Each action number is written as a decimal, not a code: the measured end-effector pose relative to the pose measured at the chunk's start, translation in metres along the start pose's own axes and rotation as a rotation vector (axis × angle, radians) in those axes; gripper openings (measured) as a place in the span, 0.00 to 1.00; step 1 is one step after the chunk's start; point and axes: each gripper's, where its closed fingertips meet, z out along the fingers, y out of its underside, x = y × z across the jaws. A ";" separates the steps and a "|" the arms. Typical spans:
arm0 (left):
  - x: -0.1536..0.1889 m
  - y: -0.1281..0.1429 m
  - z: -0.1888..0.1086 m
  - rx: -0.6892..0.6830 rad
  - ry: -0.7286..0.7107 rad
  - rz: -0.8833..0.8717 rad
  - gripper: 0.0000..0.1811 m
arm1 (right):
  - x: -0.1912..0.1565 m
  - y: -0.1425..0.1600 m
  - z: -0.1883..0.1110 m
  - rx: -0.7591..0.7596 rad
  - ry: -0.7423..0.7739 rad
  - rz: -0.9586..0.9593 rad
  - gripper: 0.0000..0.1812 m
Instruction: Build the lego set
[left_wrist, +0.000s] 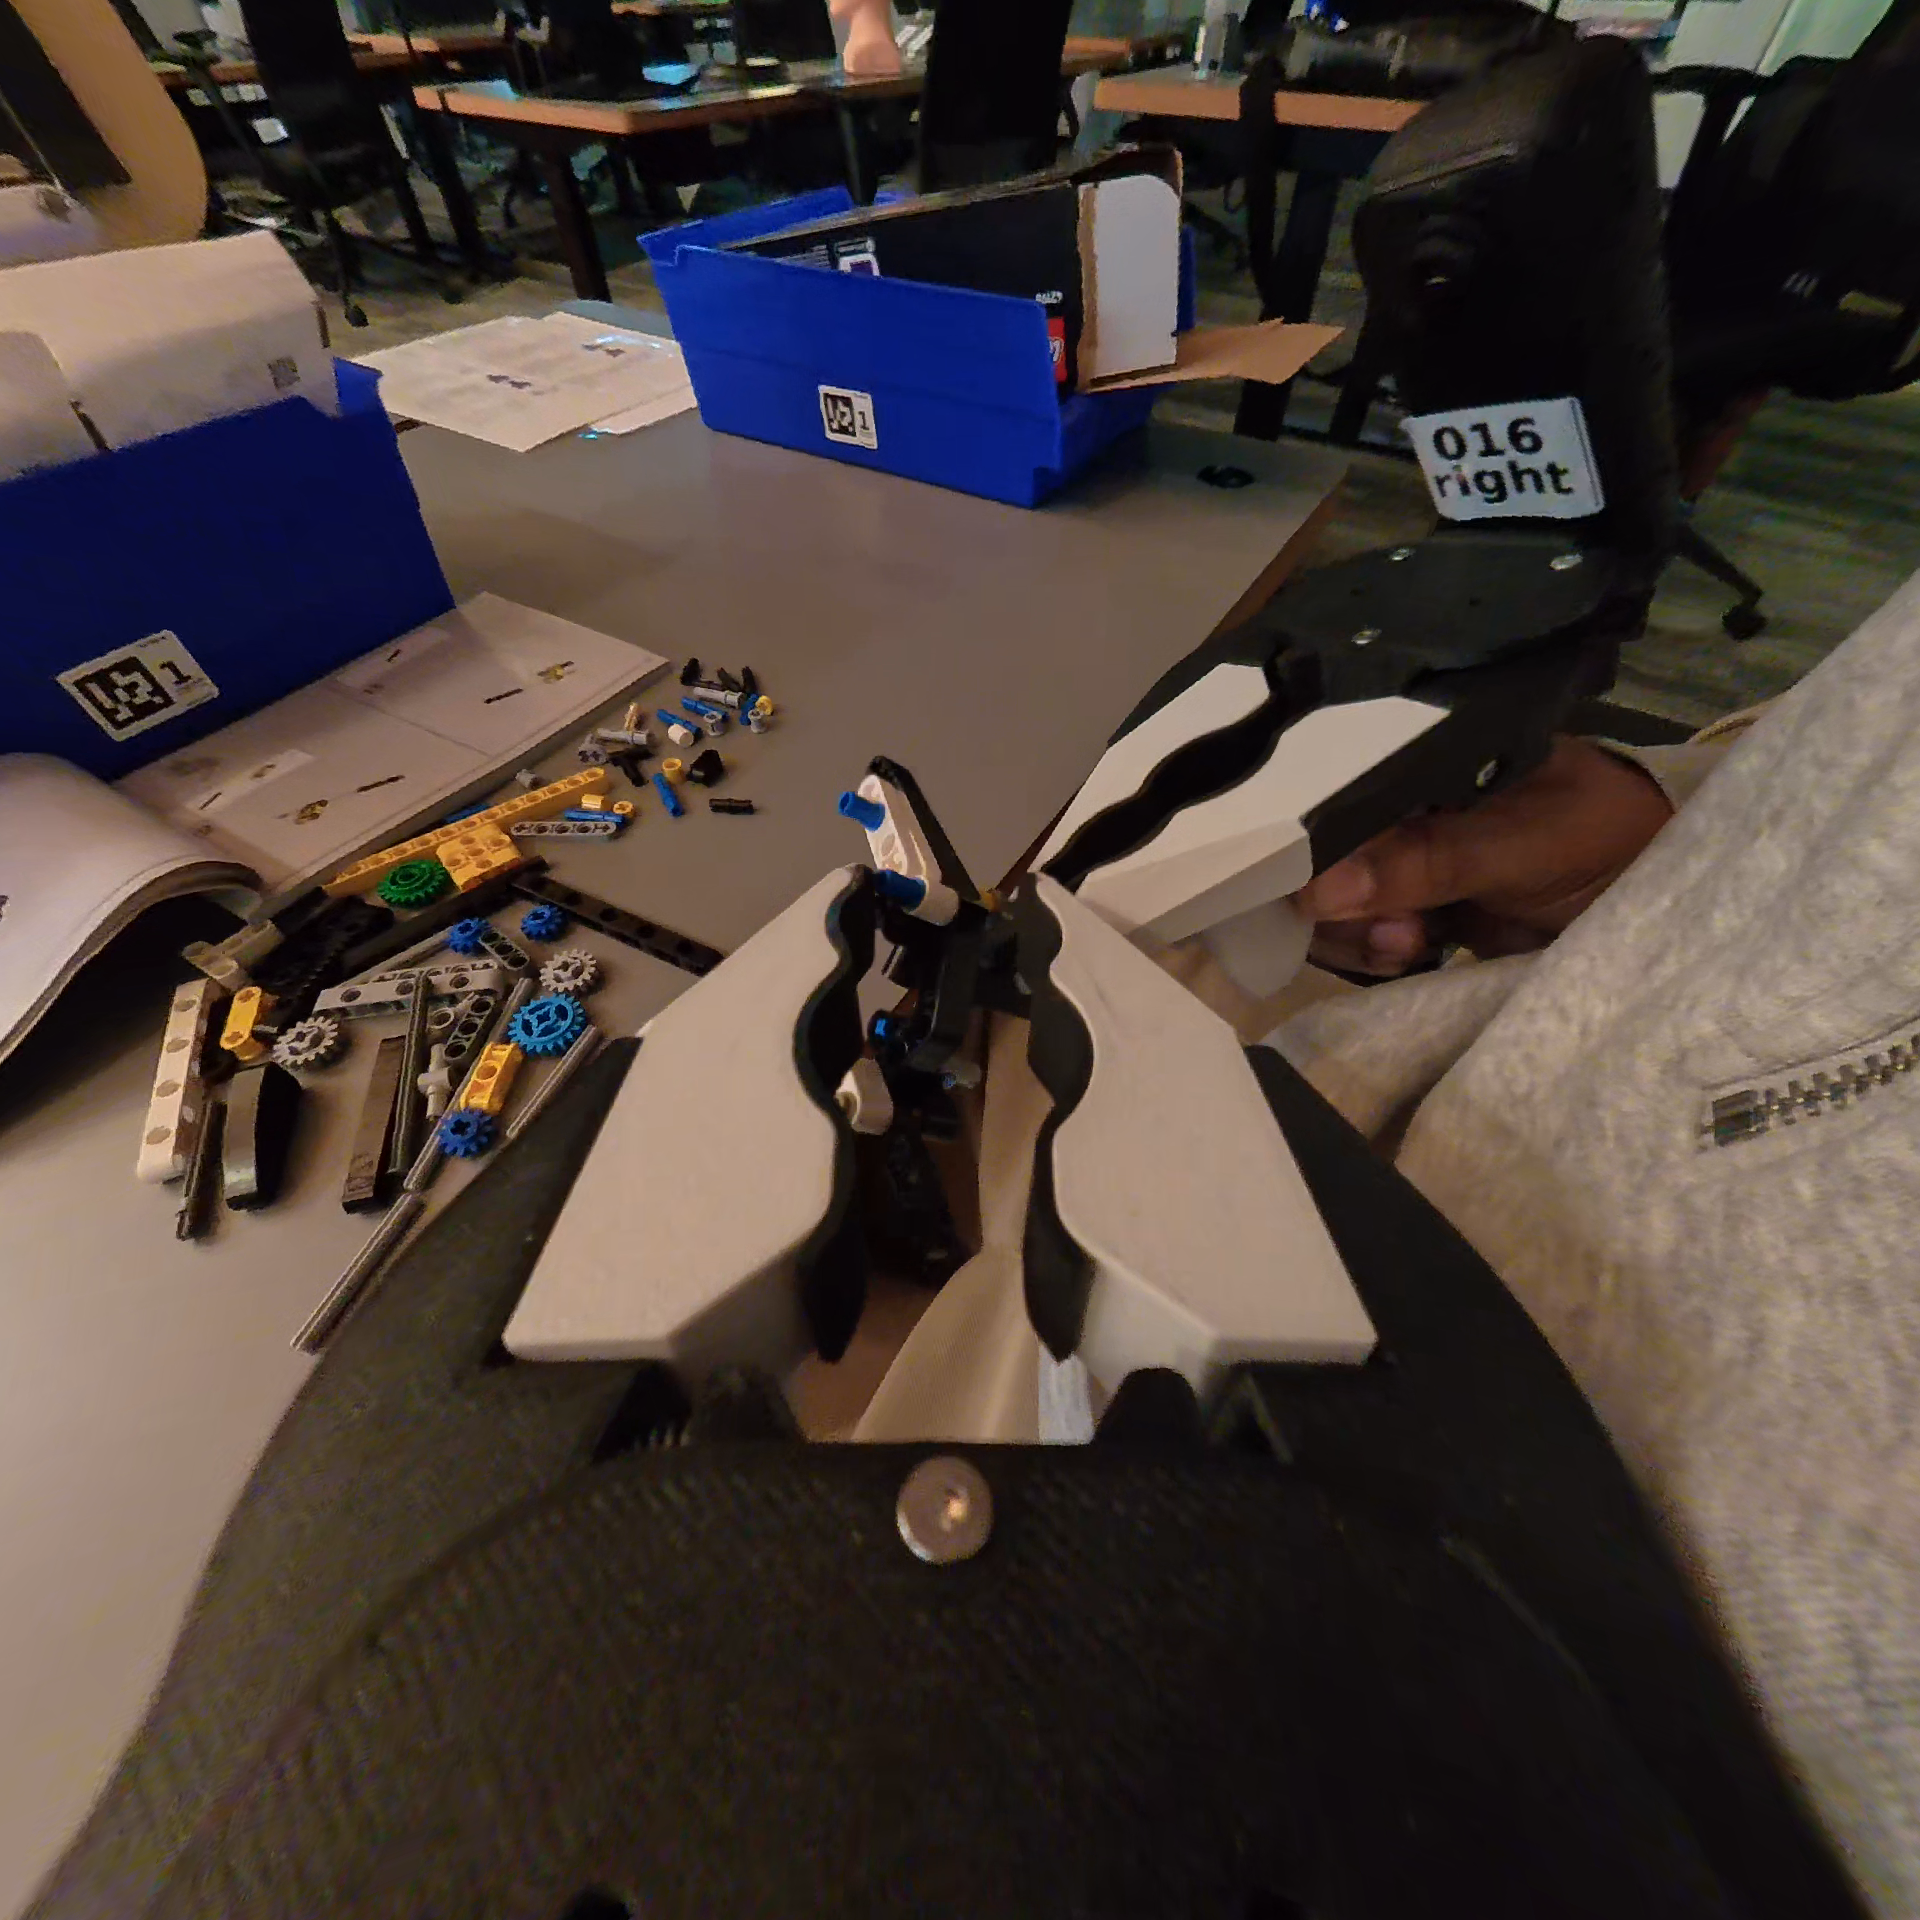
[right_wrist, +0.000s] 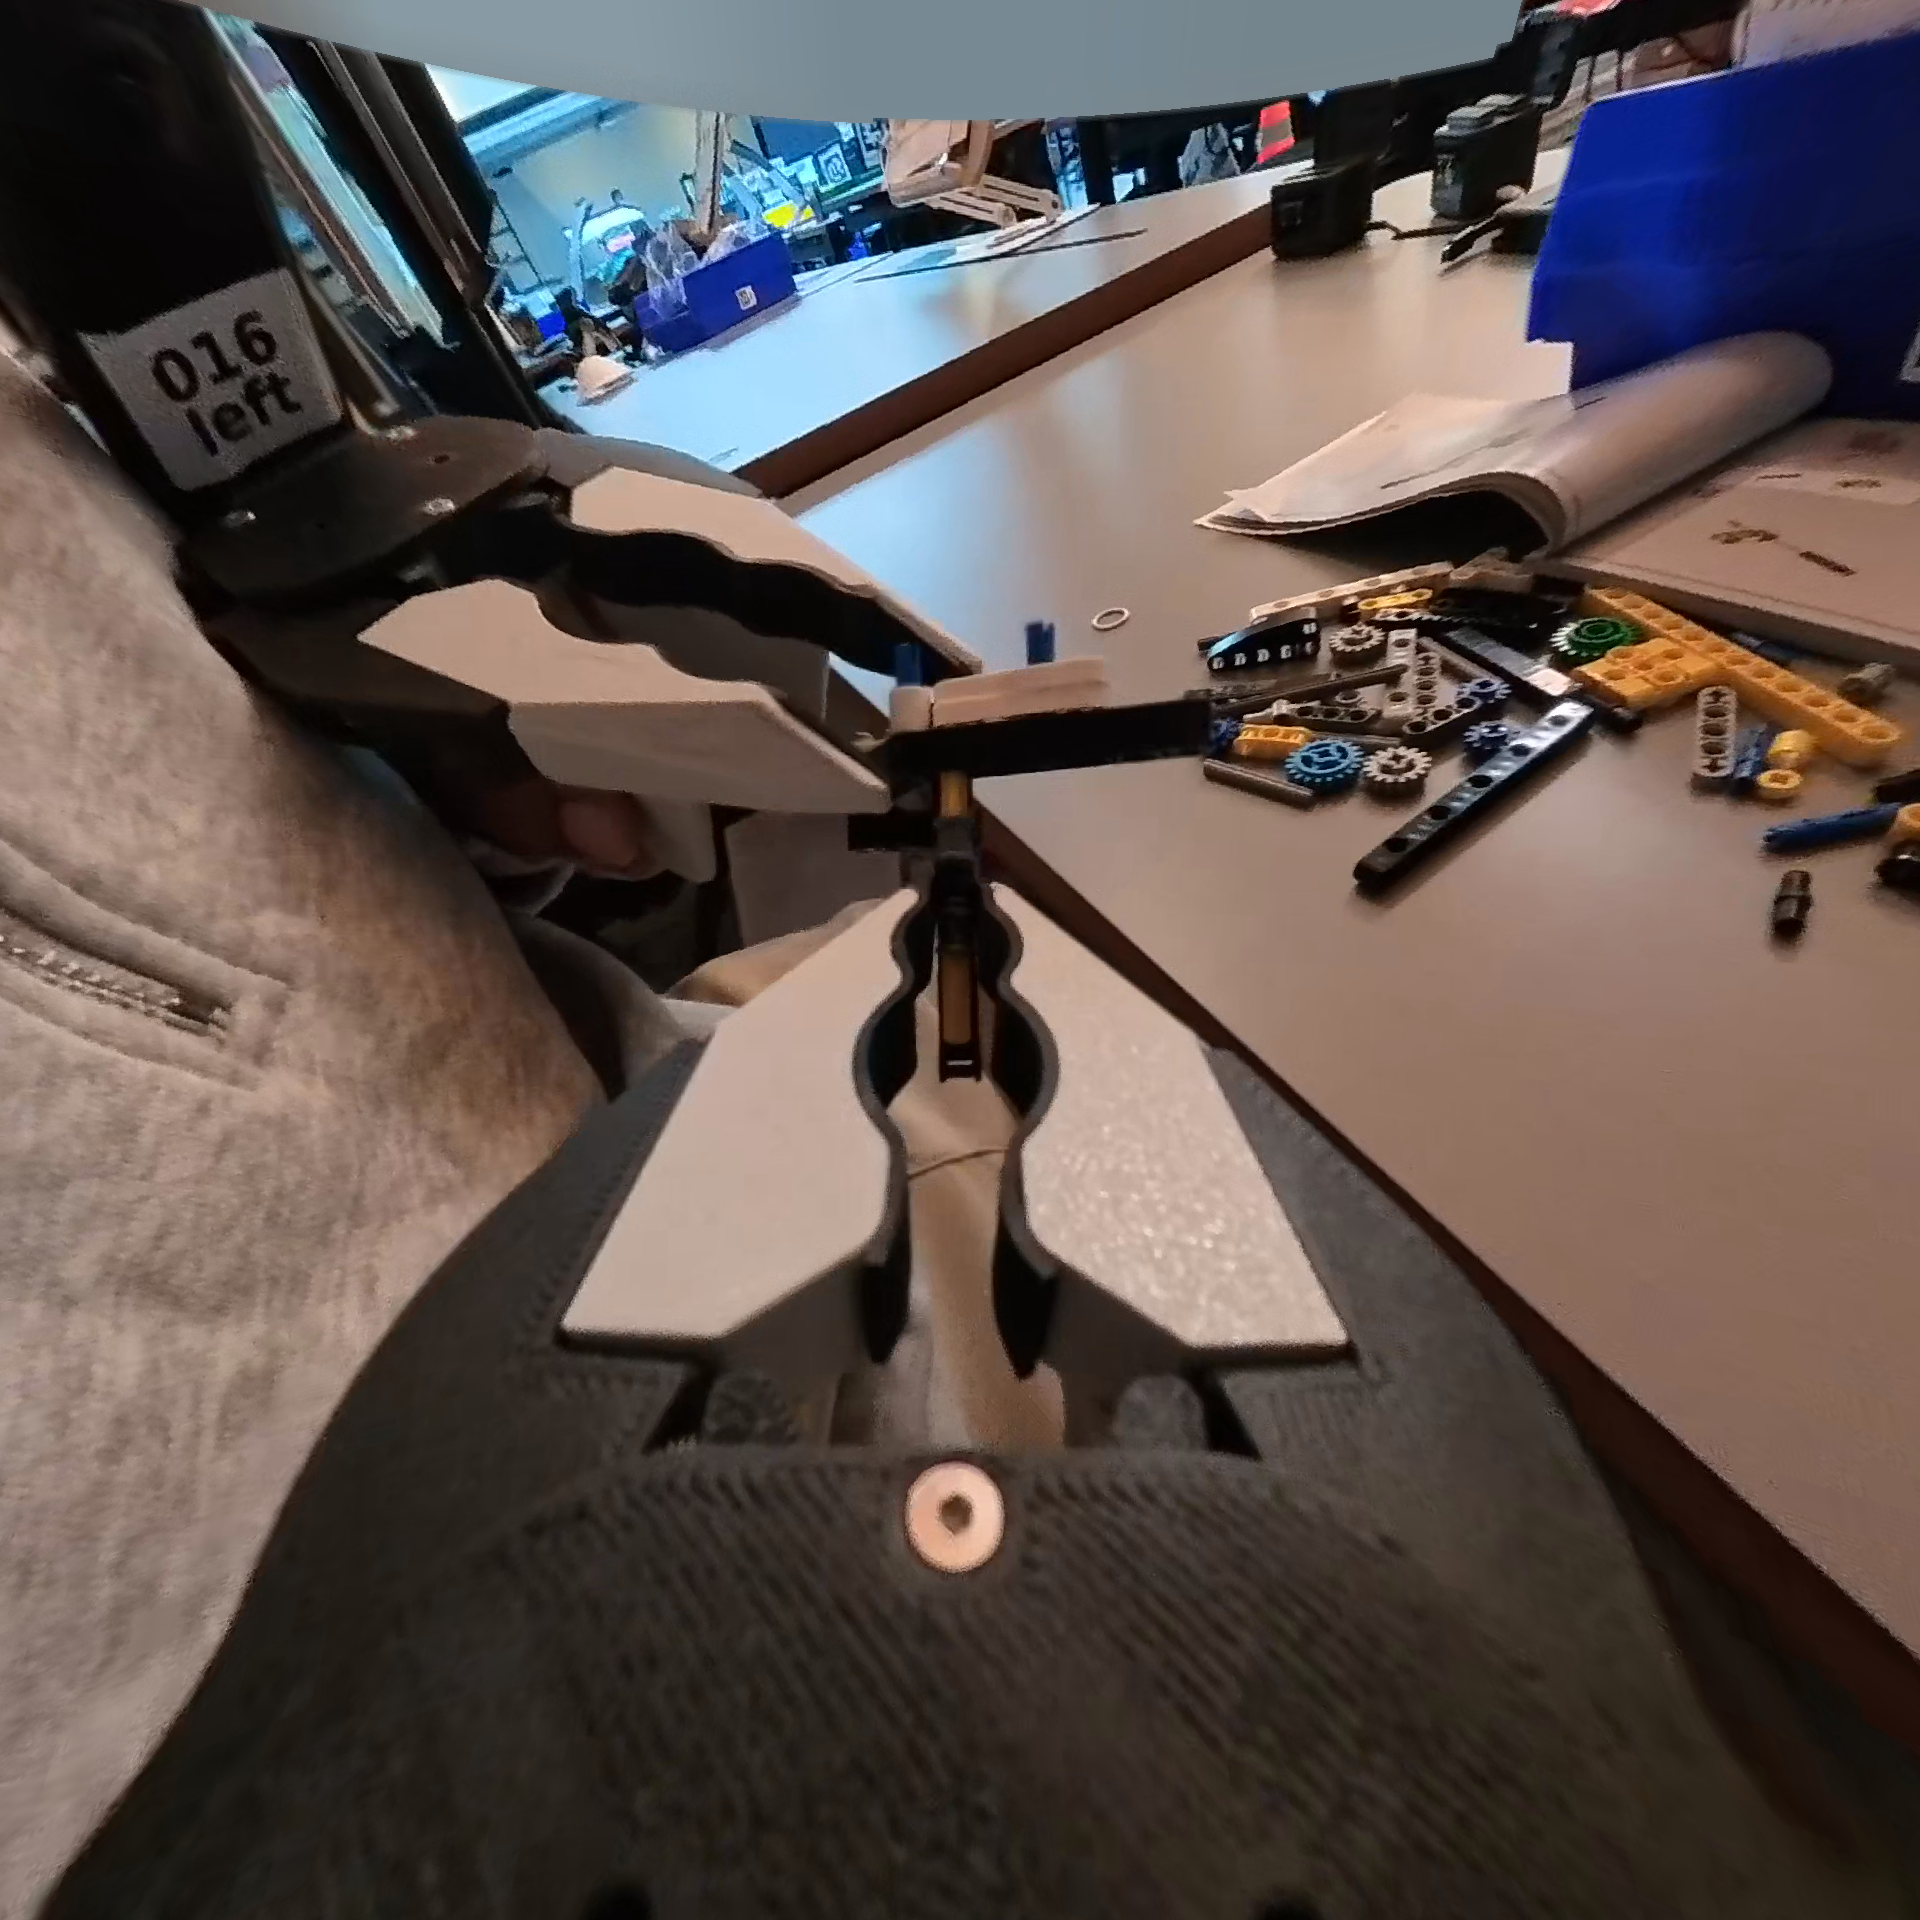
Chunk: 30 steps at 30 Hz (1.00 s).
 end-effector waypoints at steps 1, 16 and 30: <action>0.000 0.000 0.000 0.001 0.004 -0.006 0.15 | 0.001 0.001 0.000 -0.003 0.015 -0.016 0.03; -0.008 0.002 0.007 -0.021 0.168 -0.513 0.12 | 0.014 0.004 -0.003 -0.065 0.115 -0.303 0.03; -0.006 0.008 0.014 -0.073 0.166 -0.513 0.09 | 0.017 0.007 -0.006 -0.102 0.173 -0.480 0.03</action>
